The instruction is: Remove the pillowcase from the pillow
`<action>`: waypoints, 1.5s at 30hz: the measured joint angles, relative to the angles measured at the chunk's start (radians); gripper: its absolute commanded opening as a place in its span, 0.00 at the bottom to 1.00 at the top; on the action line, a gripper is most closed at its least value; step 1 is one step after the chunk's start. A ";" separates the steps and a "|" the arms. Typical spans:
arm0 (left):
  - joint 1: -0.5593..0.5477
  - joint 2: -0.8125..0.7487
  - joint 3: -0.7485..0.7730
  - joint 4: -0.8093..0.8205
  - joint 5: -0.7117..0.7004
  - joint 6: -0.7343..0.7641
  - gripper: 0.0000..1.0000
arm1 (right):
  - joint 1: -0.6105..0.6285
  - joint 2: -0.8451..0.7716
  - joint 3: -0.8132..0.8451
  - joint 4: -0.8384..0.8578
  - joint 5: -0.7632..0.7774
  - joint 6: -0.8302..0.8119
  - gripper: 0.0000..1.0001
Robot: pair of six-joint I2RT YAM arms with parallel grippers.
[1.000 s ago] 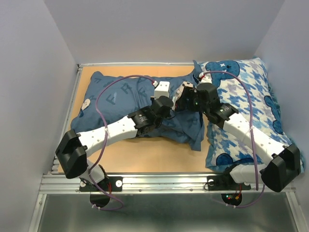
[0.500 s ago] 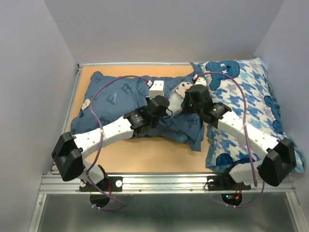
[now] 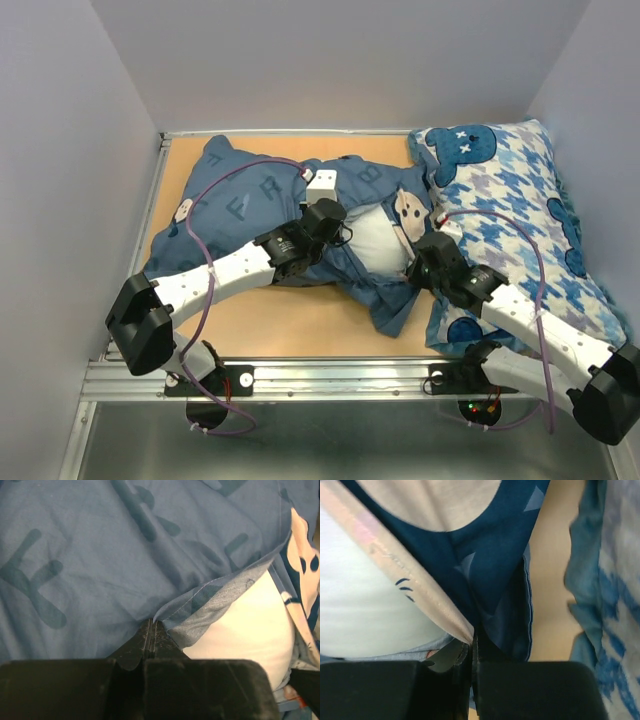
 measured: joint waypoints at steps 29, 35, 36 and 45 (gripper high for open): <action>-0.189 0.005 0.257 -0.130 0.050 0.141 0.59 | -0.052 0.037 -0.420 0.993 -0.412 0.113 0.01; -0.256 0.055 0.333 -0.145 0.044 0.131 0.67 | -0.052 0.042 -0.420 0.997 -0.416 0.113 0.01; -0.258 0.067 0.333 -0.148 0.042 0.124 0.68 | -0.052 0.042 -0.420 0.997 -0.416 0.114 0.00; -0.233 0.204 0.270 -0.183 0.008 0.045 0.75 | -0.052 0.025 -0.420 0.985 -0.406 0.125 0.01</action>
